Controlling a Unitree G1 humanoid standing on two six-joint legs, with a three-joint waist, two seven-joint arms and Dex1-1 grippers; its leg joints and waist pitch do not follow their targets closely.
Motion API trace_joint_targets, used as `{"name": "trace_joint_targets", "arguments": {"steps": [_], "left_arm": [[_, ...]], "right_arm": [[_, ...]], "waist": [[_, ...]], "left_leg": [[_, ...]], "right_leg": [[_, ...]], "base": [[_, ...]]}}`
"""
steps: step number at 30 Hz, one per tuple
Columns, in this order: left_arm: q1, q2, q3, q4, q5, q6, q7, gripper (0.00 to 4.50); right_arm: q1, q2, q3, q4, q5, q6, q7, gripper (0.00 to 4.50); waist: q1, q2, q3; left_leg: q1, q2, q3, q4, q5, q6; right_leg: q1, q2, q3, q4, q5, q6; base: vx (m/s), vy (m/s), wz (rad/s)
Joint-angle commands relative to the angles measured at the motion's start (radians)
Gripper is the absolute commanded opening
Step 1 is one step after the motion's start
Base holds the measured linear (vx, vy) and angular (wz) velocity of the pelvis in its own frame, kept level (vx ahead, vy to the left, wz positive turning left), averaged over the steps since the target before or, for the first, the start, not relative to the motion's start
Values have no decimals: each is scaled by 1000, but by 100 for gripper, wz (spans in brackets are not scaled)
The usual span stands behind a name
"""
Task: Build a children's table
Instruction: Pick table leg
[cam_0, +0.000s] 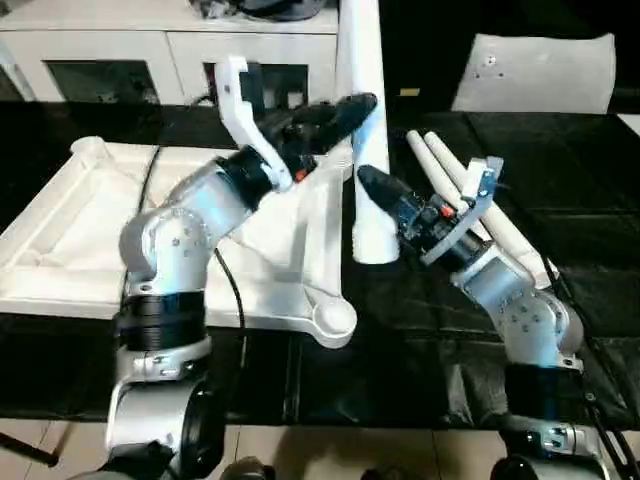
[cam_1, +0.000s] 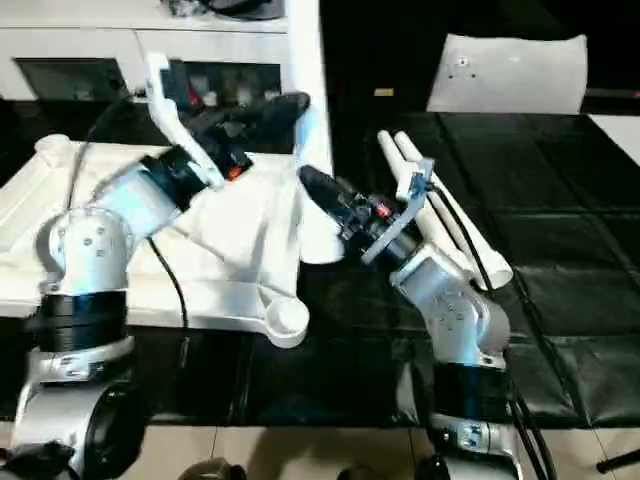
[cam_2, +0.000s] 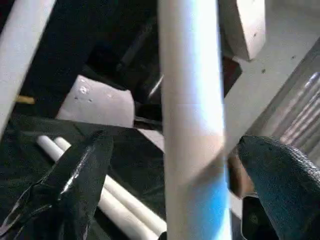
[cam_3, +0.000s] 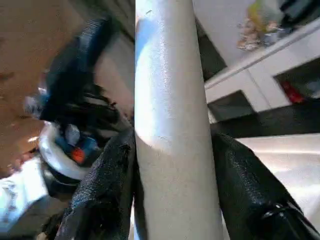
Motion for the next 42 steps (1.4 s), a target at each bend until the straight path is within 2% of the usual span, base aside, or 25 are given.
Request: {"name": "trace_joint_targets", "arguments": {"steps": [1,7,8,9,10,11,12,13,14,16,20,21,22,26,27,29,30,32,34,37,42], "left_arm": [[-29,-5,1,-3,-42,34,-7,450],[-26,3,-19,-6,-33,35,1,450],[-21,-2,-12,-15,-48,39,4,450],[-17,-4,-8,-21,-55,40,7,450],[-6,-2,-12,-34,-37,18,19,433],[2,-1,-17,-40,-23,2,26,416],[11,2,-25,-48,-8,-10,32,416],[30,12,-54,-66,25,-40,25,412],[30,12,-54,-67,26,-40,25,401],[51,8,-80,-92,63,-84,36,373],[86,-1,-138,-114,132,-136,71,345],[92,-10,-144,-117,138,-147,81,345],[97,-21,-151,-118,148,-161,94,327],[101,-45,-159,-108,178,-191,134,300],[97,-51,-156,-101,187,-205,147,281],[85,-64,-132,-85,193,-229,185,277],[79,-66,-125,-79,195,-240,194,271],[75,-65,-120,-75,196,-249,201,246],[69,-63,-113,-71,201,-265,206,233],[72,-64,-114,-74,201,-271,208,208],[76,-66,-123,-77,199,-274,213,197]], "right_arm": [[20,-8,23,-56,19,21,7,188],[26,-24,66,-76,-23,2,-5,188],[19,-28,86,-67,-76,-41,-25,188],[15,-30,97,-63,-106,-66,-38,188],[10,-35,120,-53,-159,-108,-56,188],[5,-35,132,-43,-198,-147,-76,188],[1,-34,140,-39,-217,-166,-86,188],[-3,-39,166,-34,-274,-223,-109,188],[-3,-39,167,-34,-275,-223,-110,188],[-8,-49,206,-26,-335,-277,-126,188],[-17,-18,218,-16,-371,-349,-156,188],[-16,-17,230,-11,-387,-368,-157,188],[-15,-14,240,-7,-399,-386,-159,188],[-7,-3,268,2,-421,-426,-159,188],[-5,-1,275,4,-430,-436,-161,188],[-3,4,286,8,-433,-441,-155,188],[-1,6,290,10,-436,-446,-156,188],[1,9,293,13,-439,-453,-156,188],[1,18,294,24,-442,-471,-164,188],[-2,20,298,31,-446,-482,-165,188],[-6,22,297,39,-447,-489,-167,188]], "waist": [[8,0,-83],[13,-1,-82],[13,-6,-82],[14,-5,-82],[14,-4,-81],[12,-10,-80],[12,-6,-80],[10,-6,-80],[10,-6,-80],[10,-6,-80],[5,-9,-80],[6,-7,-79],[5,-10,-80],[3,-11,-78],[2,-11,-78],[-2,-7,-78],[-3,-11,-79],[-4,-11,-79],[-4,-6,-79],[-5,-6,-79],[-5,-8,-79]], "left_leg": [[5,40,-17,-61,-102,49],[6,41,-17,-63,-103,39],[5,41,-16,-63,-105,36],[5,42,-17,-62,-102,28],[5,40,-16,-63,-102,24],[4,41,-16,-63,-105,21],[5,40,-16,-63,-108,22],[5,42,-17,-64,-108,22],[5,42,-17,-64,-108,22],[4,43,-18,-65,-103,23],[6,45,-16,-65,-116,33],[6,44,-16,-65,-113,34],[5,45,-16,-65,-112,34],[3,43,-16,-65,-121,41],[3,43,-16,-65,-123,41],[2,42,-17,-64,-125,42],[1,42,-17,-64,-122,43],[1,42,-17,-64,-119,47],[2,43,-18,-63,-118,48],[3,44,-17,-64,-122,49],[3,43,-17,-63,-125,49]], "right_leg": [[64,-86,55,-87,-244,-133],[63,-87,56,-90,-268,-112],[62,-88,56,-91,-273,-108],[62,-90,56,-88,-275,-107],[61,-89,57,-90,-278,-106],[61,-89,57,-91,-283,-100],[61,-89,57,-90,-292,-95],[60,-89,57,-91,-295,-86],[60,-89,57,-91,-295,-86],[61,-89,58,-88,-285,-86],[59,-89,60,-87,-272,-95],[59,-88,60,-86,-266,-97],[60,-88,60,-86,-261,-98],[61,-89,60,-88,-272,-96],[61,-88,60,-88,-277,-94],[62,-87,59,-88,-273,-93],[63,-86,59,-88,-264,-92],[62,-87,60,-86,-256,-96],[61,-87,60,-85,-249,-102],[61,-87,60,-85,-240,-114],[62,-87,61,-85,-243,-116]], "base": [[0,0,0],[0,0,0],[0,0,0],[0,0,0],[0,0,0],[0,0,0],[0,0,0],[0,0,0],[0,0,0],[0,0,0],[0,0,0],[0,0,0],[0,0,0],[0,0,0],[0,0,0],[0,0,0],[0,0,0],[0,0,0],[0,0,0],[0,0,0],[0,0,0]]}}
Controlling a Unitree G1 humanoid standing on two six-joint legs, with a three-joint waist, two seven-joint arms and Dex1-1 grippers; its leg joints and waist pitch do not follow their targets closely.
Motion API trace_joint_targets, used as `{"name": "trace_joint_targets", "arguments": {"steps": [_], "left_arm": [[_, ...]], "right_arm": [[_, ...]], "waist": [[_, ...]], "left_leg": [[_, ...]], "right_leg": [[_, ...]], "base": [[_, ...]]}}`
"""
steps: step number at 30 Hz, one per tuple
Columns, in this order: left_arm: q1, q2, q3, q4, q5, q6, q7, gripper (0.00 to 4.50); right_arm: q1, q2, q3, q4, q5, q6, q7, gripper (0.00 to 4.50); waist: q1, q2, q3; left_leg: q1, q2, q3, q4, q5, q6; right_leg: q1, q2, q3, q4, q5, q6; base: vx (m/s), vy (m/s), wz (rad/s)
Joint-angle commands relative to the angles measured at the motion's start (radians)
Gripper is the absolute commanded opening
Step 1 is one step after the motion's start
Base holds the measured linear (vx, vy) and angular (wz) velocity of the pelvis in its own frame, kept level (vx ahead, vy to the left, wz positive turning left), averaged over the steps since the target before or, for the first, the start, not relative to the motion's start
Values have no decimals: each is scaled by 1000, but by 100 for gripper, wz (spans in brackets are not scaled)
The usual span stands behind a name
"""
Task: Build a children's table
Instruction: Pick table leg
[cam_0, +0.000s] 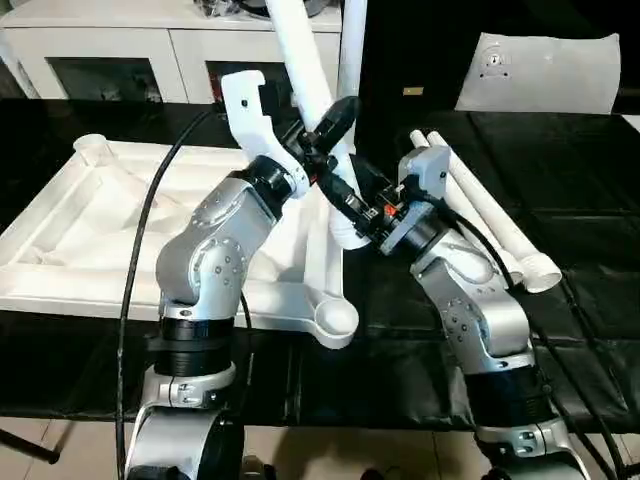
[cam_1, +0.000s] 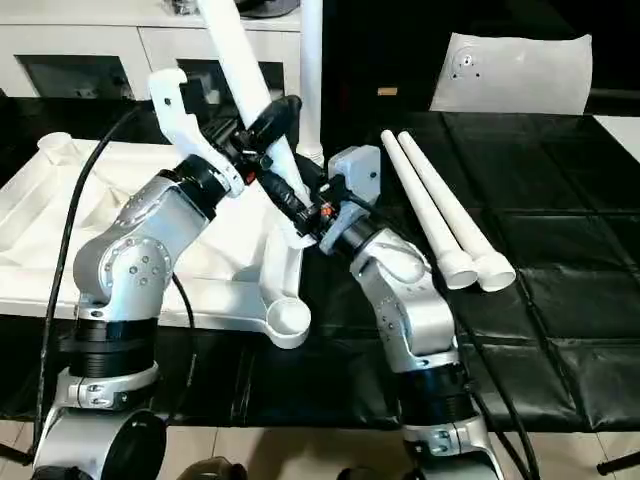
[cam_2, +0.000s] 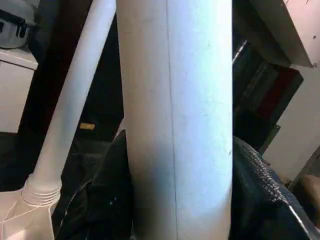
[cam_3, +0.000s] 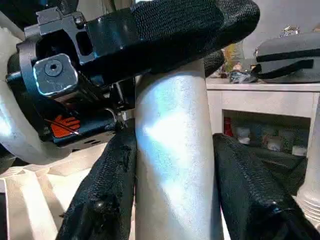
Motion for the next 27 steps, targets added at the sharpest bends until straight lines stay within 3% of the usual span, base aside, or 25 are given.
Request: {"name": "trace_joint_targets", "arguments": {"steps": [1,17,18,20,22,27], "left_arm": [[-8,6,4,-2,7,-19,18,197],[-26,19,40,33,-2,17,64,191],[-29,24,43,38,2,16,68,191],[-38,28,76,60,-6,21,100,191],[-52,55,81,82,-3,15,83,191],[-76,82,101,116,-18,9,62,189]], "right_arm": [[-5,-1,5,3,-8,-7,-4,188],[-22,-5,-1,20,-15,0,-30,188],[-23,-5,-2,21,-13,3,-30,188],[-27,-8,-8,22,-4,10,-28,188],[-33,-9,-15,24,11,26,-30,244],[-33,-20,-13,19,24,55,-12,285]], "waist": [[1,-7,-79],[1,-5,-81],[0,-9,-81],[0,-5,-81],[0,-10,-81],[-3,-5,-82]], "left_leg": [[4,43,-16,-61,-123,50],[5,43,-17,-61,-118,50],[5,43,-17,-61,-119,51],[5,43,-17,-60,-116,50],[5,40,-16,-60,-114,52],[5,40,-17,-59,-105,49]], "right_leg": [[63,-87,61,-83,-239,-119],[63,-85,60,-81,-227,-123],[63,-85,60,-82,-225,-123],[63,-85,60,-80,-214,-128],[64,-85,60,-81,-218,-127],[65,-83,59,-78,-206,-117]], "base": [[0,0,0],[0,0,0],[0,0,0],[0,0,0],[0,0,0],[0,0,0]]}}
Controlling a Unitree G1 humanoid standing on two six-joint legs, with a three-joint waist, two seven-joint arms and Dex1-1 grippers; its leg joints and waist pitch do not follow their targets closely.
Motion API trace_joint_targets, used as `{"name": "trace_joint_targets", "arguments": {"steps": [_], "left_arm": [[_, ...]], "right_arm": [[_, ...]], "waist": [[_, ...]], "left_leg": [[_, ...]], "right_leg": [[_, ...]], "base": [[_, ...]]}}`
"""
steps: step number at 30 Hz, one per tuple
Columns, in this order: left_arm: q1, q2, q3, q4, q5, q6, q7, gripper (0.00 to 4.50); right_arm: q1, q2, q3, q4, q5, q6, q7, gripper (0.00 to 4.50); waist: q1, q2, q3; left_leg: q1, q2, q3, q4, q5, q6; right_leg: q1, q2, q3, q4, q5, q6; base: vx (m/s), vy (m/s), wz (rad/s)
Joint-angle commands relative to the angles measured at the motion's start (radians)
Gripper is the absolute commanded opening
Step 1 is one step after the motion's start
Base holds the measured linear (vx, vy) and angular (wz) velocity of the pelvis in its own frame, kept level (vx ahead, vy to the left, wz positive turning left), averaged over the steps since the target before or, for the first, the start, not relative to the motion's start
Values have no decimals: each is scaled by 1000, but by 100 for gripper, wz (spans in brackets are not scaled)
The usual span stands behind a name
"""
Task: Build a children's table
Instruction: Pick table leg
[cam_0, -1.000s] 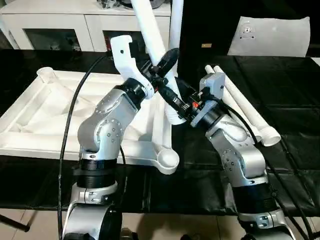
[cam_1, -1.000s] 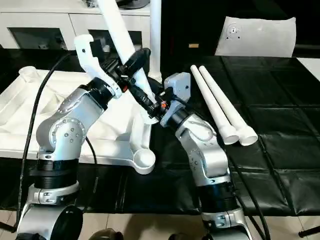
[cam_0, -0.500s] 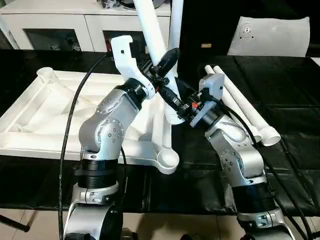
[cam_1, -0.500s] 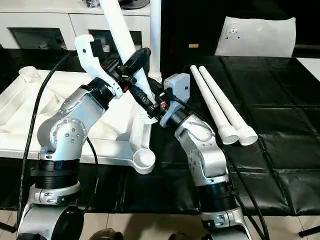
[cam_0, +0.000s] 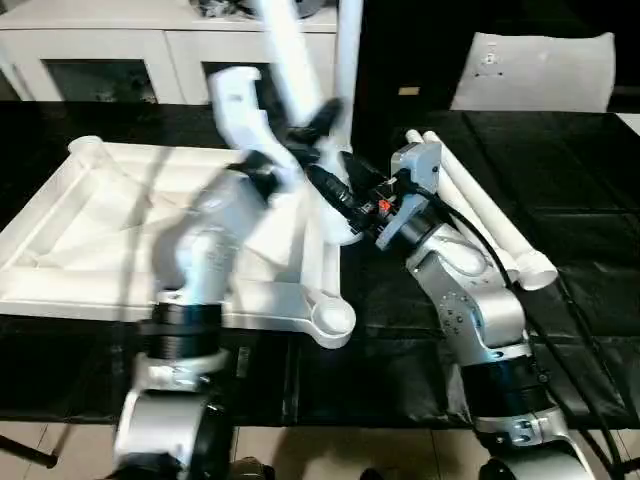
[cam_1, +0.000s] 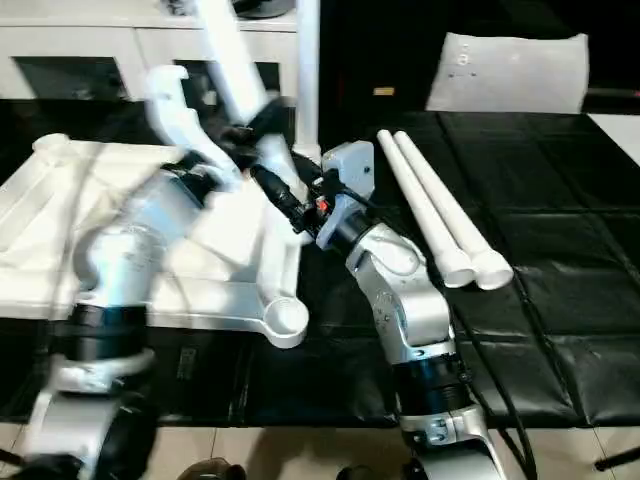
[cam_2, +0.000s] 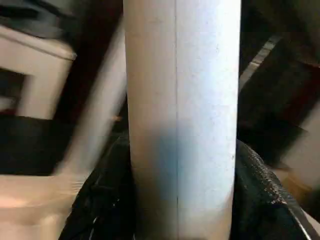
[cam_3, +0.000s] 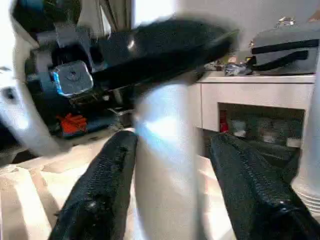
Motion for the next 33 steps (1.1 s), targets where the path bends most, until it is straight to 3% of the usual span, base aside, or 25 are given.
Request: {"name": "trace_joint_targets", "arguments": {"steps": [1,2,3,5,6,7,9,13,16,19,20,21,23,25,28,29,31,32,33], "left_arm": [[-28,14,28,10,-1,-5,6,189],[-29,16,29,12,-3,-3,7,189],[-32,27,26,19,-9,8,-9,189],[-35,39,18,28,-15,16,-32,188],[-39,51,13,34,-29,25,-54,188],[-41,56,11,35,-38,33,-66,188],[-43,76,-5,28,-61,67,-120,188],[-54,105,-9,11,-122,144,-218,188],[-60,117,-5,7,-151,167,-251,188],[-57,161,-23,-14,-218,219,-370,188],[-56,162,-24,-15,-220,220,-373,188],[-51,191,-45,-37,-245,242,-452,188],[-53,212,-63,-46,-254,254,-510,188],[-45,242,-98,-77,-269,257,-601,188],[-42,251,-106,-89,-288,266,-637,188],[-39,263,-129,-99,-281,253,-675,188],[-37,281,-161,-110,-265,234,-720,188],[-36,283,-167,-115,-264,230,-731,188],[-37,284,-169,-118,-269,231,-738,188]], "right_arm": [[7,-4,-13,-26,19,28,9,301],[7,-4,-14,-28,21,31,9,301],[5,-10,-26,-39,42,55,13,320],[1,-21,-47,-57,84,101,24,337],[-9,-33,-61,-64,110,136,29,346],[-15,-40,-68,-67,120,153,29,346],[-40,-63,-94,-80,185,245,48,360],[-77,-139,-73,-95,225,362,138,394],[-83,-174,-56,-108,234,406,175,421],[-79,-235,-48,-150,318,500,255,441],[-79,-236,-47,-150,319,501,257,441],[-73,-268,-25,-163,329,528,304,441],[-73,-288,-12,-167,335,551,335,441],[-72,-288,-10,-168,353,570,363,441],[-71,-300,-3,-169,357,577,373,447],[-70,-305,2,-170,369,586,389,447],[-69,-313,10,-172,387,602,413,450],[-68,-314,11,-176,398,610,422,450],[-68,-315,12,-179,402,614,427,450]], "waist": [[2,-1,-83],[3,-9,-84],[5,-3,-84],[8,-4,-84],[9,-12,-84],[13,-7,-84],[16,-8,-83],[20,-13,-82],[21,-18,-83],[24,-21,-83],[24,-18,-84],[23,-24,-83],[28,-19,-84],[30,-21,-82],[33,-22,-81],[33,-28,-80],[34,-25,-81],[33,-30,-80],[34,-28,-80]], "left_leg": [[6,40,-17,-59,-104,49],[7,42,-16,-59,-98,51],[7,43,-17,-59,-95,53],[10,44,-17,-59,-96,56],[9,44,-16,-60,-94,62],[11,44,-16,-60,-91,61],[11,45,-17,-61,-91,54],[6,39,-13,-58,-84,53],[4,38,-13,-56,-74,53],[5,39,-13,-57,-66,60],[5,43,-14,-57,-64,57],[6,42,-12,-57,-66,57],[7,43,-13,-56,-57,57],[9,44,-12,-58,-73,49],[10,44,-11,-58,-84,34],[9,44,-11,-60,-83,34],[9,45,-13,-60,-83,31],[9,44,-12,-61,-86,30],[9,45,-13,-61,-85,29]], "right_leg": [[64,-84,60,-78,-202,-121],[66,-85,60,-75,-189,-129],[63,-85,60,-75,-186,-135],[62,-85,61,-74,-182,-139],[63,-85,61,-74,-183,-139],[62,-86,61,-73,-189,-139],[63,-87,62,-72,-187,-142],[66,-88,62,-74,-209,-138],[68,-87,60,-74,-216,-132],[67,-87,61,-73,-219,-125],[64,-88,62,-70,-212,-128],[63,-87,61,-72,-215,-129],[62,-88,61,-68,-205,-138],[61,-90,62,-70,-221,-141],[62,-92,63,-73,-249,-134],[62,-90,63,-75,-258,-129],[63,-91,63,-73,-265,-119],[64,-90,63,-75,-273,-112],[63,-91,63,-74,-274,-112]], "base": [[0,0,0],[0,0,0],[0,0,0],[0,0,0],[0,0,0],[0,0,0],[0,0,0],[0,0,0],[0,0,0],[0,0,0],[0,0,0],[0,0,0],[0,0,0],[0,0,0],[0,0,0],[0,0,0],[0,0,0],[0,0,0],[0,0,0]]}}
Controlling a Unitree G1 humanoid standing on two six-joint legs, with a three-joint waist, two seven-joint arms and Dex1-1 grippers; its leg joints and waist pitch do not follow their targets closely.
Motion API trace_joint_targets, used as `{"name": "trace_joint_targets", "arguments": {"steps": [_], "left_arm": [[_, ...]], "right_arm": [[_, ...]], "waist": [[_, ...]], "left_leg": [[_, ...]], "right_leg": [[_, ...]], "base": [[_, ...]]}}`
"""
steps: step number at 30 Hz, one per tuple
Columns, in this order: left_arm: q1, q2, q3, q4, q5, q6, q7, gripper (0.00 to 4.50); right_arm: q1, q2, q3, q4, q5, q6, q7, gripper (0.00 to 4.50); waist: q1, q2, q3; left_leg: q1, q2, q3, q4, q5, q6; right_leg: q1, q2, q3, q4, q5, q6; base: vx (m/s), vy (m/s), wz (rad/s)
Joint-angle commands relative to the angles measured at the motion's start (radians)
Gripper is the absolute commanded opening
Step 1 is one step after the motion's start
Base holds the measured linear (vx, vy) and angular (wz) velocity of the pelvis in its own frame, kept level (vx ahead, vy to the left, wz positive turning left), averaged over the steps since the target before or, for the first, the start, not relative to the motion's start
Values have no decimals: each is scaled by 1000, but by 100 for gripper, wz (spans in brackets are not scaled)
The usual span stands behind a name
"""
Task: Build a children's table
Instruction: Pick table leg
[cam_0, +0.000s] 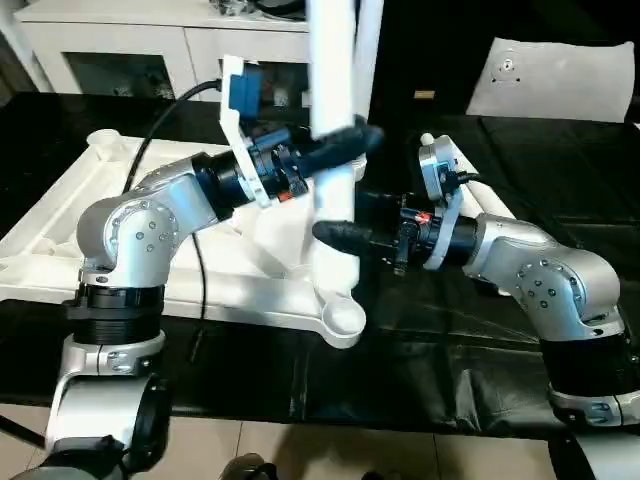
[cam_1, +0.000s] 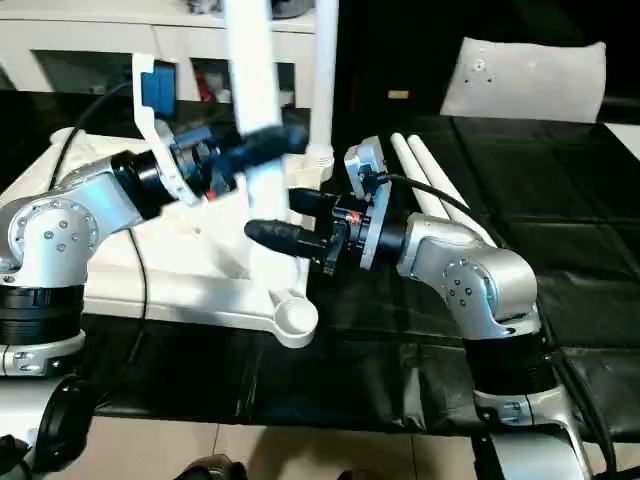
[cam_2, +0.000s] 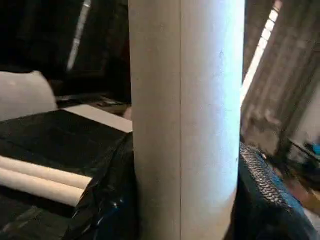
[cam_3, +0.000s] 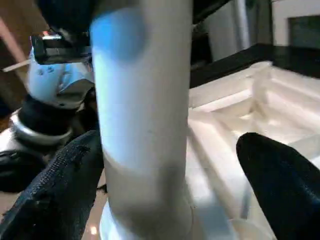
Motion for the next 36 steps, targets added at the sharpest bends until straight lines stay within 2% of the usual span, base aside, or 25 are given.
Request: {"name": "trace_joint_targets", "arguments": {"steps": [1,3,4,7,9,11,12,14,17,20,21,22,24,26,28,29,31,36], "left_arm": [[-9,5,-21,-37,3,-15,-31,188],[-9,11,-37,-45,5,-16,-52,188],[-10,15,-46,-47,10,-20,-63,188],[-11,15,-50,-46,16,-23,-67,188],[-14,14,-55,-41,18,-31,-72,188],[-23,17,-71,-31,32,-48,-88,188],[-25,18,-74,-30,35,-50,-88,188],[-29,20,-79,-25,42,-55,-89,188],[-35,20,-87,-18,49,-63,-97,188],[-40,18,-91,-13,54,-68,-96,188],[-41,18,-93,-13,55,-69,-99,188],[-41,18,-93,-15,50,-65,-104,188],[-42,22,-99,-16,55,-68,-114,188],[-45,21,-103,-13,60,-73,-116,188],[-47,19,-105,-10,64,-77,-116,188],[-48,18,-106,-9,64,-77,-118,188],[-47,17,-107,-9,64,-78,-120,188],[-50,16,-103,-3,64,-77,-112,188]], "right_arm": [[3,-8,12,-30,24,18,21,450],[4,-11,19,-34,25,23,40,450],[2,-11,21,-34,25,26,46,450],[1,-10,24,-34,32,33,51,450],[5,-17,37,-39,29,31,64,420],[10,-27,62,-43,21,27,82,410],[9,-27,63,-42,21,27,82,387],[7,-26,66,-40,17,27,83,375],[5,-25,75,-36,2,18,81,356],[5,-23,77,-34,-3,13,79,318],[5,-22,76,-34,-4,12,78,311],[4,-19,75,-32,-5,9,75,311],[2,-18,75,-31,-3,8,72,279],[2,-19,78,-29,-6,3,71,273],[3,-20,81,-28,-9,0,70,246],[5,-18,82,-29,-14,-2,69,236],[10,-16,84,-33,-17,-3,69,226],[15,-13,91,-39,-25,-8,67,201]], "waist": [[2,-22,-81],[4,-18,-81],[2,-22,-81],[4,-21,-81],[3,-22,-82],[5,-22,-82],[4,-24,-82],[4,-20,-82],[4,-24,-82],[4,-24,-82],[5,-24,-83],[5,-19,-83],[4,-23,-83],[4,-21,-84],[4,-23,-83],[4,-20,-84],[3,-25,-83],[3,-21,-83]], "left_leg": [[7,45,-12,-61,-86,25],[8,46,-12,-61,-87,20],[8,45,-12,-61,-88,20],[8,45,-12,-61,-85,19],[7,45,-12,-61,-84,17],[8,45,-13,-61,-80,17],[8,46,-13,-61,-83,16],[8,46,-14,-62,-88,13],[8,46,-14,-62,-91,7],[8,46,-13,-62,-97,5],[8,46,-14,-62,-95,4],[9,46,-15,-62,-95,3],[9,46,-14,-61,-94,4],[9,46,-14,-61,-92,5],[9,46,-14,-61,-95,5],[9,46,-14,-60,-95,4],[8,45,-13,-60,-94,4],[9,46,-14,-60,-97,4]], "right_leg": [[64,-90,62,-75,-274,-113],[62,-91,62,-76,-277,-114],[63,-90,62,-76,-280,-112],[63,-91,62,-76,-280,-108],[63,-90,62,-75,-280,-106],[63,-90,62,-75,-277,-101],[63,-90,62,-75,-275,-100],[62,-91,62,-75,-275,-104],[63,-90,62,-75,-268,-108],[63,-90,62,-75,-275,-109],[64,-91,62,-74,-273,-109],[63,-90,62,-73,-269,-111],[63,-90,62,-73,-253,-118],[63,-90,62,-71,-242,-124],[65,-90,62,-71,-243,-128],[65,-91,62,-71,-245,-128],[65,-89,62,-72,-245,-126],[65,-90,62,-72,-249,-126]], "base": [[0,0,0],[0,0,0],[0,0,0],[0,0,0],[0,0,0],[0,0,0],[0,0,0],[0,0,0],[0,0,0],[0,0,0],[0,0,0],[0,0,0],[0,0,0],[0,0,0],[0,0,0],[0,0,0],[0,0,0],[0,0,0]]}}
